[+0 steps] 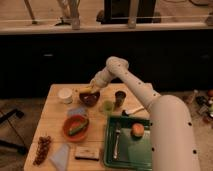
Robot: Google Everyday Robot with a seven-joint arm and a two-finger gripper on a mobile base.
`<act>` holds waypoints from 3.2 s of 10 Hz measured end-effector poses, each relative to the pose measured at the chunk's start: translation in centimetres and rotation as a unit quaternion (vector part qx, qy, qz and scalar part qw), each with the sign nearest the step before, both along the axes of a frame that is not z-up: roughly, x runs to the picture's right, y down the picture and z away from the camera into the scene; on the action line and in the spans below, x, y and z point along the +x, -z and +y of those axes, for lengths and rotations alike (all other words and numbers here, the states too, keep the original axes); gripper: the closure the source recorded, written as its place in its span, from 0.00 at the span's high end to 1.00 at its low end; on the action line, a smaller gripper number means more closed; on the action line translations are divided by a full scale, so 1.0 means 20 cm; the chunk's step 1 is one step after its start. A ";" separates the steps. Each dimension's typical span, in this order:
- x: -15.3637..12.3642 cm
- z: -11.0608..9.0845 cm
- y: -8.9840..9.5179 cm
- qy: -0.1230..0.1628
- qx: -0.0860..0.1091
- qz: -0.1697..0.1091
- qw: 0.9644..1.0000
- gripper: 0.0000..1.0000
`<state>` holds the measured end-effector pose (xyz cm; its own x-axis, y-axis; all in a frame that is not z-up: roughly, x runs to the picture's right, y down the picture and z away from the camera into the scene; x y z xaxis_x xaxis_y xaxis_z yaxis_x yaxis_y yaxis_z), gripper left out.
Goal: Place banana in purple bowl
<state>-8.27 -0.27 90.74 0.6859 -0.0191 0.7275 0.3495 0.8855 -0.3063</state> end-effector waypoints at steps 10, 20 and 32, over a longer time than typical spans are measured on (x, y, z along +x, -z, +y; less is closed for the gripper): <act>-0.08 0.01 0.04 0.004 -0.012 -0.085 0.996 0.00; 0.00 0.06 0.02 -0.023 -0.045 -0.091 0.995 0.15; 0.08 0.05 0.03 -0.052 -0.054 -0.113 0.991 0.80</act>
<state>-6.67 0.76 90.21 0.5003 0.1292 0.8562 0.3290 0.8863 -0.3260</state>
